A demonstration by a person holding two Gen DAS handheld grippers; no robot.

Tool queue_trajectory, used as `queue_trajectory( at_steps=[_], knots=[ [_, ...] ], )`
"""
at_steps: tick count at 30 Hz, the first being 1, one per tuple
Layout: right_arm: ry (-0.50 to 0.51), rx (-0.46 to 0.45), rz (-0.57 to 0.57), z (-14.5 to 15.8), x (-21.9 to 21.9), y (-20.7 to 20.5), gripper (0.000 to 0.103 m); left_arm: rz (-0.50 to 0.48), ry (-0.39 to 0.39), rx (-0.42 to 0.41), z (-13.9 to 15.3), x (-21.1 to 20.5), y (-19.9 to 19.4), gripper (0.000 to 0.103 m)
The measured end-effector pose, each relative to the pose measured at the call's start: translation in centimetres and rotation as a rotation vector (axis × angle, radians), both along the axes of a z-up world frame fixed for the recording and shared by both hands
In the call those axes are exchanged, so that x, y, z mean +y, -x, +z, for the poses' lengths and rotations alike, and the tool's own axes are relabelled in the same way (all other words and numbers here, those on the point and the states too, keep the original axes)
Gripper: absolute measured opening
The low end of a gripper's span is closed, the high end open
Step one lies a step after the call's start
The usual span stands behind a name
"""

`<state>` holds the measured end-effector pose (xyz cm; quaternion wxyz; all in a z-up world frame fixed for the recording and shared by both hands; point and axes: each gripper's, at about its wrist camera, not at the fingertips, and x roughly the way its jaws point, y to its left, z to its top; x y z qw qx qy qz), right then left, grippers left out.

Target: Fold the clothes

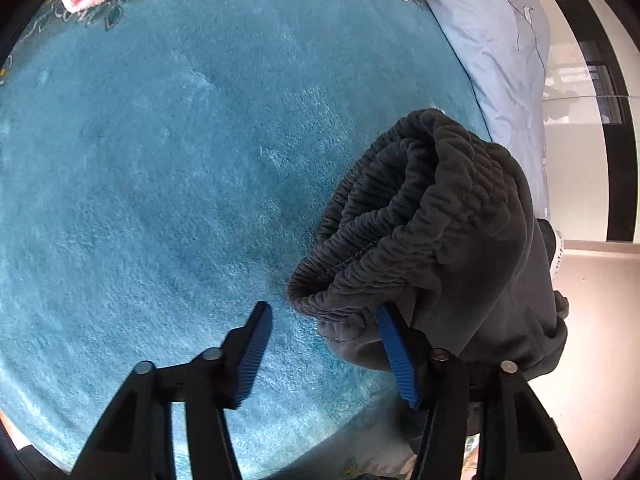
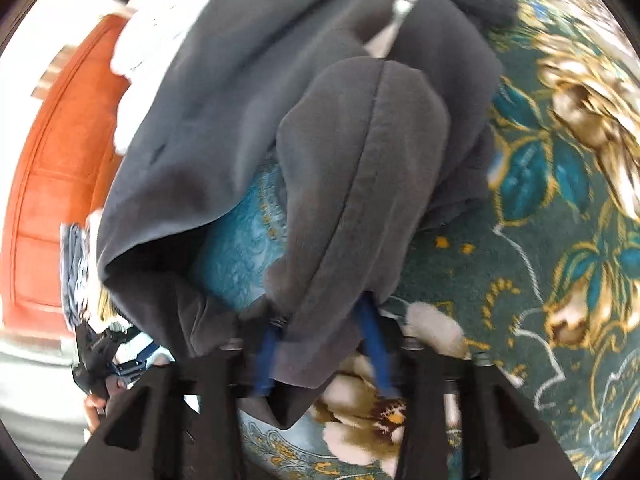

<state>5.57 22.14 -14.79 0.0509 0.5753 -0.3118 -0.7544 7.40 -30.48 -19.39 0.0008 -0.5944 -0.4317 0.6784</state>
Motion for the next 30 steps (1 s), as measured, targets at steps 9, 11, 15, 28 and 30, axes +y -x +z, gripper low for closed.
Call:
queue_trajectory(
  at_steps=[9, 11, 15, 28, 30],
  knots=[
    [-0.003, 0.049, 0.028, 5.2, 0.5, -2.4, 0.008, -0.004, 0.095, 0.136, 5.9, -0.5, -0.6, 0.02],
    [0.03, 0.043, 0.026, 7.6, 1.7, -4.2, 0.007, -0.001, 0.097, 0.203, 8.5, -1.7, -2.0, 0.02],
    [0.118, 0.023, 0.039, 11.5, 4.2, -7.9, 0.008, -0.029, 0.135, 0.232, 10.5, -2.3, -2.7, 0.02],
    [0.05, 0.055, -0.038, 7.6, 5.8, 0.2, 0.027, -0.042, 0.227, 0.069, 5.5, -1.2, -2.7, 0.02],
    [-0.016, 0.09, -0.032, 8.7, 6.8, 0.2, 0.029, -0.027, 0.221, 0.067, 5.3, -1.4, -2.8, 0.02]
  ],
)
